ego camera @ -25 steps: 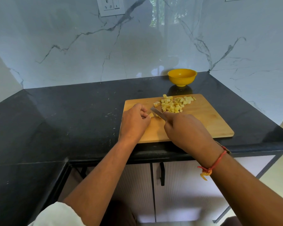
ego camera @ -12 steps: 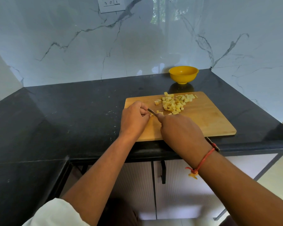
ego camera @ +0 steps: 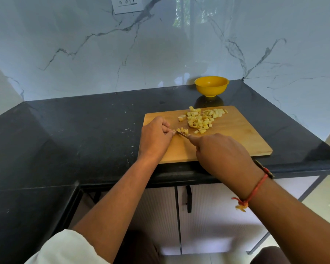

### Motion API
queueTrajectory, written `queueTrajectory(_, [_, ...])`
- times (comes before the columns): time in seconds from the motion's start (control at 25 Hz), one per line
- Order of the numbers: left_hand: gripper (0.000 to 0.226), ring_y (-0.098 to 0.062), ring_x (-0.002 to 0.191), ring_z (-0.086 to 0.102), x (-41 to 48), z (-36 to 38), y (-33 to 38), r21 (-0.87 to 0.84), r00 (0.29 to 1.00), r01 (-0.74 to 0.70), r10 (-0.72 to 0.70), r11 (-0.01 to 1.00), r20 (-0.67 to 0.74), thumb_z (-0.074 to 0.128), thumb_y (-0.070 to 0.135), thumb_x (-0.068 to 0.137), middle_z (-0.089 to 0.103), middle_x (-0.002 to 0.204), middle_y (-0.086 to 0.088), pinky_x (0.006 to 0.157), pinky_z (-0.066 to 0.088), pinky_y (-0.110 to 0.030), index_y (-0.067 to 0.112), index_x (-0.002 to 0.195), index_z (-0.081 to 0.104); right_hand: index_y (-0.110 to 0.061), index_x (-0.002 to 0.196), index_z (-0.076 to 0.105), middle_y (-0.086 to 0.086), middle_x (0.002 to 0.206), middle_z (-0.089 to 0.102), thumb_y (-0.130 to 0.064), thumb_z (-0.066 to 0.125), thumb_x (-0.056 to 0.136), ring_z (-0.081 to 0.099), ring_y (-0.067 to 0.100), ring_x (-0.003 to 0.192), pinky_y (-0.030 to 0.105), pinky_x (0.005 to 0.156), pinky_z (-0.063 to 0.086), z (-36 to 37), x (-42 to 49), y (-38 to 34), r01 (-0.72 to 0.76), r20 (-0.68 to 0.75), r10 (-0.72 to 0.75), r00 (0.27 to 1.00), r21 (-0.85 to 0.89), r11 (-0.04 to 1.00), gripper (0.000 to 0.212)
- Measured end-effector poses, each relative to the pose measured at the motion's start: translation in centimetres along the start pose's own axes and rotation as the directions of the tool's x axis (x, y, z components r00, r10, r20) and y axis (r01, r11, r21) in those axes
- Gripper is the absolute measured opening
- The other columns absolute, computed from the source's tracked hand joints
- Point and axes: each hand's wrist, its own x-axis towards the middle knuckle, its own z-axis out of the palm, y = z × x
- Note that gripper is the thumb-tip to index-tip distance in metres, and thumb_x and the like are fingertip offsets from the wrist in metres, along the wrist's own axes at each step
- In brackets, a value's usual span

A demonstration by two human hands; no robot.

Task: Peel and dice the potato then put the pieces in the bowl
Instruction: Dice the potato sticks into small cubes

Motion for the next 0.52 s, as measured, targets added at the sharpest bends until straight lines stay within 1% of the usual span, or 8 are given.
queueTrajectory(0.08, [0.015, 0.002, 0.079, 0.062, 0.0, -0.1, 0.0, -0.001, 1.000, 0.003, -0.003, 1.000, 0.000, 0.076, 0.023, 0.087, 0.068, 0.079, 0.012, 0.066, 0.032, -0.005, 0.023, 0.094, 0.062, -0.046, 0.154, 0.022, 0.005, 0.100, 0.053, -0.019, 0.052, 0.101, 0.061, 0.024, 0.098, 0.042, 0.085, 0.057, 0.1, -0.4, 0.7, 0.001, -0.054, 0.000, 0.999, 0.010, 1.000, 0.067])
queueTrajectory(0.16, [0.015, 0.000, 0.081, 0.062, 0.0, -0.1, 0.1, 0.003, 1.000, 0.003, -0.003, 1.000, 0.009, 0.075, 0.023, 0.088, 0.068, 0.081, 0.012, 0.066, 0.032, -0.006, 0.024, 0.094, 0.061, -0.048, 0.154, 0.026, 0.003, 0.103, 0.058, -0.026, 0.044, 0.104, 0.060, 0.020, 0.093, 0.039, 0.083, 0.057, 0.3, -0.8, 1.1, 0.007, -0.156, 0.004, 0.988, 0.070, 0.998, 0.057])
queueTrajectory(0.24, [0.015, 0.000, 0.082, 0.062, 0.0, -0.1, 0.1, 0.017, 1.000, -0.005, 0.004, 1.000, 0.021, 0.074, 0.023, 0.089, 0.069, 0.084, 0.012, 0.067, 0.035, -0.007, 0.025, 0.095, 0.061, -0.046, 0.154, 0.029, 0.000, 0.095, 0.056, -0.030, 0.039, 0.105, 0.057, 0.017, 0.086, 0.036, 0.080, 0.057, 0.3, -1.1, 1.0, 0.020, -0.223, 0.007, 0.975, 0.119, 0.993, 0.052])
queueTrajectory(0.4, [0.015, 0.003, 0.082, 0.060, -0.1, -0.1, 0.0, 0.035, 0.999, -0.014, 0.013, 0.999, 0.036, 0.071, 0.021, 0.091, 0.071, 0.094, 0.012, 0.065, 0.037, -0.005, 0.023, 0.104, 0.065, -0.041, 0.153, 0.033, -0.004, 0.080, 0.050, -0.029, 0.038, 0.104, 0.052, 0.012, 0.074, 0.031, 0.072, 0.055, 0.3, -1.2, 0.0, 0.073, -0.315, -0.024, 0.949, 0.144, 0.987, 0.051])
queueTrajectory(0.48, [0.016, 0.003, 0.081, 0.060, -0.1, 0.0, 0.0, 0.038, 1.000, -0.008, 0.008, 0.999, 0.024, 0.071, 0.021, 0.091, 0.071, 0.093, 0.012, 0.065, 0.036, -0.005, 0.022, 0.105, 0.066, -0.039, 0.154, 0.033, -0.005, 0.079, 0.047, -0.029, 0.038, 0.105, 0.052, 0.012, 0.074, 0.030, 0.071, 0.053, 0.5, -1.0, -0.5, 0.084, -0.306, -0.038, 0.951, 0.138, 0.987, 0.051])
queueTrajectory(0.52, [0.014, 0.003, 0.081, 0.060, -0.1, 0.0, 0.0, 0.034, 1.000, -0.004, 0.004, 0.999, 0.012, 0.072, 0.022, 0.090, 0.070, 0.091, 0.012, 0.065, 0.036, -0.005, 0.023, 0.103, 0.065, -0.039, 0.154, 0.033, -0.005, 0.079, 0.046, -0.028, 0.039, 0.105, 0.052, 0.012, 0.075, 0.030, 0.071, 0.053, 0.5, -0.9, -0.7, 0.084, -0.292, -0.041, 0.956, 0.135, 0.987, 0.051])
